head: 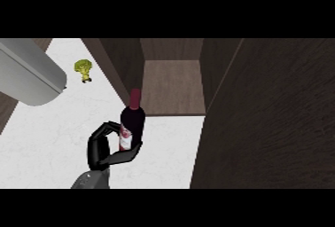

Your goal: Pick up the wine, place it into the cabinet and close the cabinet

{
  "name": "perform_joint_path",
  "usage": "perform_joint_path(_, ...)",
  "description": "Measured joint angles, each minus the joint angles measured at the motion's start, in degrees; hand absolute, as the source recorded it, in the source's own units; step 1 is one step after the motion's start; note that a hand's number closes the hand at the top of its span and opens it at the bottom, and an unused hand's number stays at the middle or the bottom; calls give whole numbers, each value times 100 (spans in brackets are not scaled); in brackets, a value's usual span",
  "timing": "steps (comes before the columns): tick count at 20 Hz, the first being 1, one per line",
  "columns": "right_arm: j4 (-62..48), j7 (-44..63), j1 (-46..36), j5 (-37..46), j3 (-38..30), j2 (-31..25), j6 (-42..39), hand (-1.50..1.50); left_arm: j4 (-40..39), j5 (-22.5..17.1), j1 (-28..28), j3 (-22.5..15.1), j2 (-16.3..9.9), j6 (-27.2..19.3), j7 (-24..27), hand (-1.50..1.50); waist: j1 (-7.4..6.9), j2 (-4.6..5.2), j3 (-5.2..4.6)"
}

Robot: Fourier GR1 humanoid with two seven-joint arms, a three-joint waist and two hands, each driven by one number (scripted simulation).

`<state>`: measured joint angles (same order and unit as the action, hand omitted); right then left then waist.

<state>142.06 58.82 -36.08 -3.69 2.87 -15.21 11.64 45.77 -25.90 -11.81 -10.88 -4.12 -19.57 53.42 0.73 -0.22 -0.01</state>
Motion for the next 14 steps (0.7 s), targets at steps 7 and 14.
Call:
perform_joint_path(7,-8,-32,61,-39,-144,-40,-33,-150,723,400,-169,-624,-449,851,-382,150,-29,-12,5)
perform_joint_path(14,-20,-9,76,-71,-153,-51,-59,-150,2058,469,-186,-975,-419,906,-1344,150,-68,-18,5)
